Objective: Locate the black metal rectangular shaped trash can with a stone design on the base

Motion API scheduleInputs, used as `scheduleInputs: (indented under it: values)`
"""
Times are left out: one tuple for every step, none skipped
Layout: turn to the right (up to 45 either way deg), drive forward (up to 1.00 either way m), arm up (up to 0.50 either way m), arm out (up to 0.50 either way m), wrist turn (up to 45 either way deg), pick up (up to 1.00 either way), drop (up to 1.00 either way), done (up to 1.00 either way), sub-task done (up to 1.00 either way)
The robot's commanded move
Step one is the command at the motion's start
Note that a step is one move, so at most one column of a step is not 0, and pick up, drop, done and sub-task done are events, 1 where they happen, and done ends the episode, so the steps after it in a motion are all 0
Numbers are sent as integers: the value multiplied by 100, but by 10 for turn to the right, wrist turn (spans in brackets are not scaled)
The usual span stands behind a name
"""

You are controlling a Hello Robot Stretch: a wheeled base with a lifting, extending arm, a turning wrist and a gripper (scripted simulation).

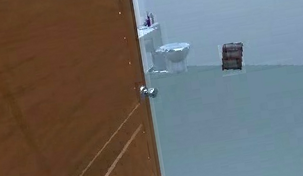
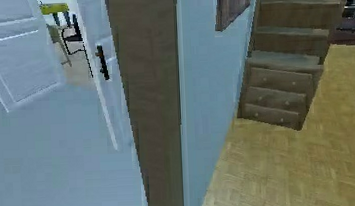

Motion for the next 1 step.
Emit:
scheduleInputs:
  values:
    - [210, 0, 0, 0, 0, 0, 0, 0, 0]
